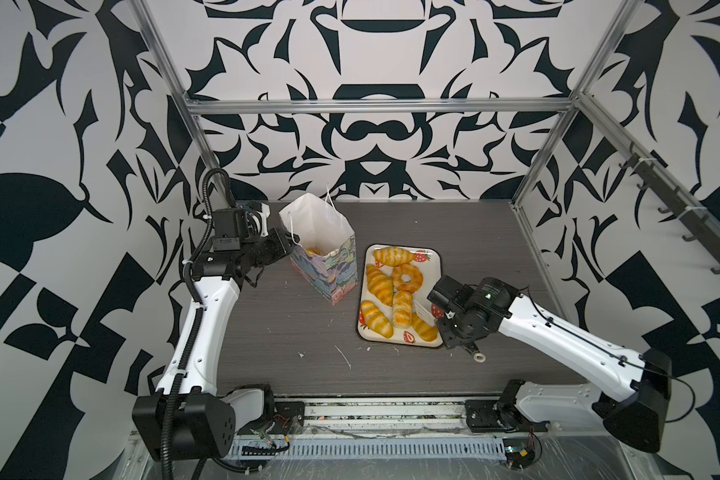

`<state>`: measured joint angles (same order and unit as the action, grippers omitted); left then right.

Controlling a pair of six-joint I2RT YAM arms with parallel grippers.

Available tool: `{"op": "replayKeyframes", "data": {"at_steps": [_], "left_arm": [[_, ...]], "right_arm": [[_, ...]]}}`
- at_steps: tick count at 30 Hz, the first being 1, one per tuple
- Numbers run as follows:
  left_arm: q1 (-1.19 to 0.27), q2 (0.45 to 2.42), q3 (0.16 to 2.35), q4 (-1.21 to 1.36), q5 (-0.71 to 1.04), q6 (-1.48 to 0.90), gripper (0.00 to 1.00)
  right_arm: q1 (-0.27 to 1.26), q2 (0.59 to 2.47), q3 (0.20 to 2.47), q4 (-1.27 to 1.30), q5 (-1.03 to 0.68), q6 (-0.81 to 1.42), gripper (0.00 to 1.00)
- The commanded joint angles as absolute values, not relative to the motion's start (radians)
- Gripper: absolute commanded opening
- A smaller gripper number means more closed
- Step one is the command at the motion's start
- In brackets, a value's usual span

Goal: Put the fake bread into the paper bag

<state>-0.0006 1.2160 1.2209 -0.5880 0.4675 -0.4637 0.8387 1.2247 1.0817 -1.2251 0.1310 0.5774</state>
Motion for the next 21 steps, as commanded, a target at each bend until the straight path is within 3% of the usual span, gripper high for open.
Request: {"op": "replayKeyframes", "data": {"at_steps": [1,21], "left_arm": [[-0.005,1.208,1.215,-0.589,0.472,-0.462,0.28],[-0.011,1.22,1.221,-0.587,0.469,-0.462,0.28]], "right_arm": [[0.835,1.212,1.071,-1.208,0.126,0.598,0.56],[0.834,1.215,1.01,-1.162,0.081,0.615,0.55]]}}
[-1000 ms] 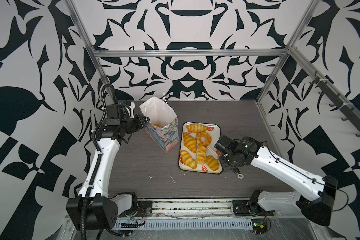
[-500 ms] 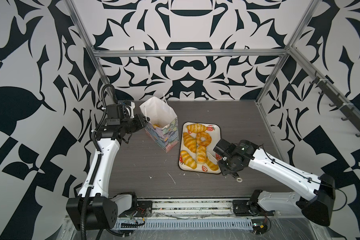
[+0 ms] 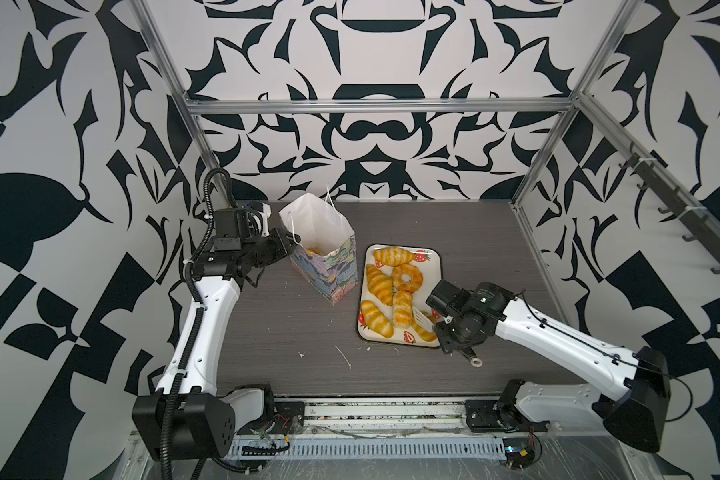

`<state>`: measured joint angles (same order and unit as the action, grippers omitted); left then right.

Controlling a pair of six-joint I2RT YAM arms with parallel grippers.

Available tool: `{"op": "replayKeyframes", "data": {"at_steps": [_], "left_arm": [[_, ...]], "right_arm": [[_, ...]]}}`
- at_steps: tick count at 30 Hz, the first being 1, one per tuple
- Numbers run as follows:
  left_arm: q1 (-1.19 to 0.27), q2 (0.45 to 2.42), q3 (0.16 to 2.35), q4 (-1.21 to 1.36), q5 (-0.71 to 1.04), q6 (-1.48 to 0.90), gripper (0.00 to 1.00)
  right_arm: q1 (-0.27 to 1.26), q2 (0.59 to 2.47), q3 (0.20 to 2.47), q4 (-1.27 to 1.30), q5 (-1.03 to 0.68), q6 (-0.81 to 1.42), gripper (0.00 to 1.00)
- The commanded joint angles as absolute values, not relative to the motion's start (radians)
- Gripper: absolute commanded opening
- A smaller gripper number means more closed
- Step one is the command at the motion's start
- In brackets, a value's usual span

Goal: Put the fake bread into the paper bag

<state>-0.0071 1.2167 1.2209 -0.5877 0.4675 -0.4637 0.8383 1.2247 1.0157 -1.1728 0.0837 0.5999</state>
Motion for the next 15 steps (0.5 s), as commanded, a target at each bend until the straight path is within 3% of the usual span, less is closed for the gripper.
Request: {"op": "replayKeyframes", "data": {"at_steps": [1,15], "left_arm": [[-0.01,1.22,1.221,-0.588,0.469,-0.462,0.28],[-0.017,1.229,1.221,-0.584,0.47,-0.463,0.28]], "right_arm": [[0.836,1.216,1.008,-1.159,0.079,0.615,0.55],[0.836,1.238,0.974,-1.125,0.052,0.608,0.55]]}}
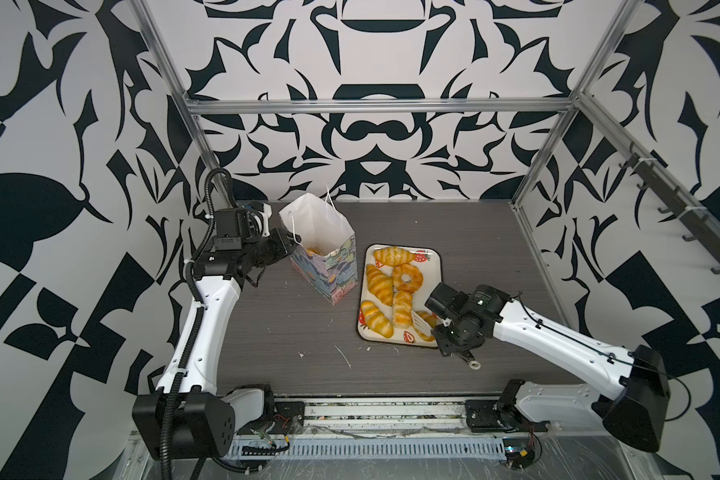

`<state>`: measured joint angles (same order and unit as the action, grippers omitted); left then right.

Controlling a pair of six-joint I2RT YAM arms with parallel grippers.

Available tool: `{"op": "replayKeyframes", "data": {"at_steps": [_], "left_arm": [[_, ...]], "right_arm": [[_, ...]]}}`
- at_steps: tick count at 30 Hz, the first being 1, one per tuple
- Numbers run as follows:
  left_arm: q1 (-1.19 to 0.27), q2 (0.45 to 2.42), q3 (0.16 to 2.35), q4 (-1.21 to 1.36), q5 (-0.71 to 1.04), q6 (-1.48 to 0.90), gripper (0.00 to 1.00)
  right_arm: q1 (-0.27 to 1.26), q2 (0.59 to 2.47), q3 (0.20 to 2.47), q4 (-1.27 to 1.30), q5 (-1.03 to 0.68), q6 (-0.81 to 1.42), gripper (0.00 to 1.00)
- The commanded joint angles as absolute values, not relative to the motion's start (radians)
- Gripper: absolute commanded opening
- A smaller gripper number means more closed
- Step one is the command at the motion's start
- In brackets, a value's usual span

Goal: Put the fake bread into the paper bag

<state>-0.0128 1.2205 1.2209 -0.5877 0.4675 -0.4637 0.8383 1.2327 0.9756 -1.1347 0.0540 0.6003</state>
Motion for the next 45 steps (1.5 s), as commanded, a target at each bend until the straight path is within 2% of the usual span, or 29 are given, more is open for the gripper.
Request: {"op": "replayKeyframes", "data": {"at_steps": [1,15,29,45], "left_arm": [[-0.017,1.229,1.221,-0.583,0.47,-0.463,0.28],[-0.026,1.243,1.23,-0.58,0.469,-0.464,0.28],[-0.028,1.237,1.235,-0.587,0.46,-0.459,0.28],[-0.027,1.226,1.232,-0.596,0.455,-0.454,0.28]], "right_arm": [[0.835,1.242,0.973,-1.123,0.051,0.606,0.55],[0.836,1.272,0.97,-1.112,0.058,0.592,0.55],[0.835,1.238,0.978,-1.118,0.074,0.598,0.47],[0.836,1.196,1.008,-1.146,0.118,0.622,0.46]]}}
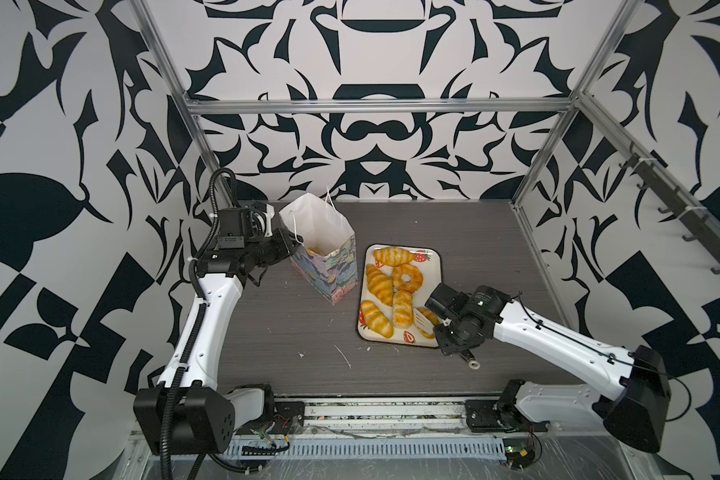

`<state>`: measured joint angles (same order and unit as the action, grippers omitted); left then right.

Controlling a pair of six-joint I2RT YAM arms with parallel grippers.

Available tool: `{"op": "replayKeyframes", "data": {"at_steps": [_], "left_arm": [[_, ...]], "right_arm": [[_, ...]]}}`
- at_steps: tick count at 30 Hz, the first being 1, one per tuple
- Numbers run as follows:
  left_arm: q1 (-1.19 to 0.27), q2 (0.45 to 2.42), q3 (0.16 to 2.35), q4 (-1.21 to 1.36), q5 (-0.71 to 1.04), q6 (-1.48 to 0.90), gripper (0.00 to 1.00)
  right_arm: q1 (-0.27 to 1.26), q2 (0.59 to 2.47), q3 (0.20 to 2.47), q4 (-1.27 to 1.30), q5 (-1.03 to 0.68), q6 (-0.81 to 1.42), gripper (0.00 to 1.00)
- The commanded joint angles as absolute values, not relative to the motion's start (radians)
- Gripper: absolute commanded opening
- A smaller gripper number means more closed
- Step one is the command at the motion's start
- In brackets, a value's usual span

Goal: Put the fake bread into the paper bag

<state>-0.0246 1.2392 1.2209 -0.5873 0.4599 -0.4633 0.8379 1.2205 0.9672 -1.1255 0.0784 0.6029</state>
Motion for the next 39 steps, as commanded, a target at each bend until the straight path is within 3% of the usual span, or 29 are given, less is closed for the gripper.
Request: {"op": "replayKeyframes", "data": {"at_steps": [1,39], "left_arm": [[-0.028,1.225,1.232,-0.596,0.456,-0.454,0.29],[-0.026,1.213,1.23,-0.606,0.457,-0.443,0.28]], "right_arm": [[0.836,1.197,1.011,-1.148,0.119,0.622,0.47],[0.833,1.303,1.349,-1.16,0.236,0.554,0.46]]}}
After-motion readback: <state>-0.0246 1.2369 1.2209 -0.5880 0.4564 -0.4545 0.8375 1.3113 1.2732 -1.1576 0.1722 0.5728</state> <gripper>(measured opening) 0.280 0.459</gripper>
